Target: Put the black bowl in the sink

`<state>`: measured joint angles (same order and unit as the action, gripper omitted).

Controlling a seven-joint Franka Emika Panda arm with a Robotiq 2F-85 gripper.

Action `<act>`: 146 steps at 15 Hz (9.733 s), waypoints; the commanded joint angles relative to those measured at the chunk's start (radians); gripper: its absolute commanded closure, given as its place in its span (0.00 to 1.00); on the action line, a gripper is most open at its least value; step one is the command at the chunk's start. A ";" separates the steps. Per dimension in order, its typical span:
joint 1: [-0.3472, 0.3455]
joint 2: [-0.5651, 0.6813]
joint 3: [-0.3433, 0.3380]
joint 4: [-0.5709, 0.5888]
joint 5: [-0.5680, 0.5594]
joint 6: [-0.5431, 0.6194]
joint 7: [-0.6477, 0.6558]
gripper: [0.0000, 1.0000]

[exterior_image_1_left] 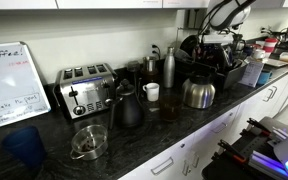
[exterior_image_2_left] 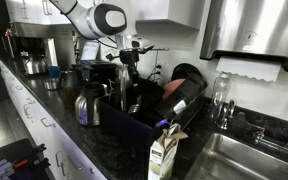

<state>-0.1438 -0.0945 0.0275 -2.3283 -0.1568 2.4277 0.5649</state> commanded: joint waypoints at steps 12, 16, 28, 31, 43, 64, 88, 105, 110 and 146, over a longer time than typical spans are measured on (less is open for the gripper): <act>0.015 -0.042 -0.051 0.024 0.044 -0.004 0.002 0.98; 0.011 -0.092 -0.061 0.023 0.095 -0.006 -0.007 0.98; -0.043 -0.172 -0.043 0.018 0.081 0.204 0.108 0.98; -0.100 -0.169 -0.019 0.017 -0.010 0.296 0.228 0.98; -0.392 -0.254 0.067 0.021 -0.643 0.288 0.874 0.98; -0.308 0.075 -0.372 0.185 -0.276 0.383 0.287 0.98; -0.390 -0.028 -0.396 0.121 -0.397 0.368 0.602 0.98; -0.376 -0.022 -0.403 0.115 -0.407 0.375 0.616 0.93; -0.363 0.029 -0.396 0.142 -0.394 0.413 0.622 0.98; -0.100 0.770 -0.614 0.692 -0.242 0.210 1.026 0.67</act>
<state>-0.2641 0.6510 -0.5587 -1.6762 -0.4391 2.6866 1.6158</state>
